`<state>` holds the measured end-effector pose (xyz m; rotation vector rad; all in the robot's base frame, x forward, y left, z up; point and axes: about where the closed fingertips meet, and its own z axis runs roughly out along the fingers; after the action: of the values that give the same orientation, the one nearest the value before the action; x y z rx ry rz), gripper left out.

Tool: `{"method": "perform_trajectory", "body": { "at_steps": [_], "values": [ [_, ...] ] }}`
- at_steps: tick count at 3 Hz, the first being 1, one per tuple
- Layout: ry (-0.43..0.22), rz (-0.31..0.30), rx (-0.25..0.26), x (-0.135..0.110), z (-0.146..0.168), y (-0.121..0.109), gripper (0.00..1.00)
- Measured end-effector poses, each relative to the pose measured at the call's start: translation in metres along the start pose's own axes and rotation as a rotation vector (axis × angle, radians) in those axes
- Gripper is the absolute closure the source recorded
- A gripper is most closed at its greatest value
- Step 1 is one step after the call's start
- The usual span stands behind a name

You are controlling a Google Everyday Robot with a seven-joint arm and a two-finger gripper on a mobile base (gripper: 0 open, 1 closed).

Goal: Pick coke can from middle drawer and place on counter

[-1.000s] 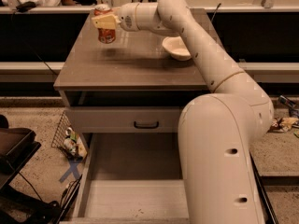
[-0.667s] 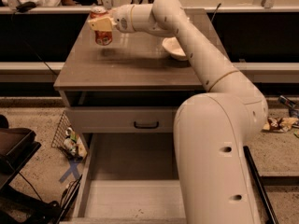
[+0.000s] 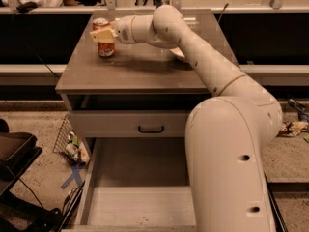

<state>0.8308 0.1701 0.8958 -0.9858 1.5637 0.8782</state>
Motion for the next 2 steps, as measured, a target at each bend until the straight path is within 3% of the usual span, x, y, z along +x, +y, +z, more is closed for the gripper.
{"method": "perform_trajectory", "body": {
  "at_steps": [2],
  "values": [
    [0.004,0.004,-0.01,0.0032,0.0069,0.0046,0.59]
  ]
}}
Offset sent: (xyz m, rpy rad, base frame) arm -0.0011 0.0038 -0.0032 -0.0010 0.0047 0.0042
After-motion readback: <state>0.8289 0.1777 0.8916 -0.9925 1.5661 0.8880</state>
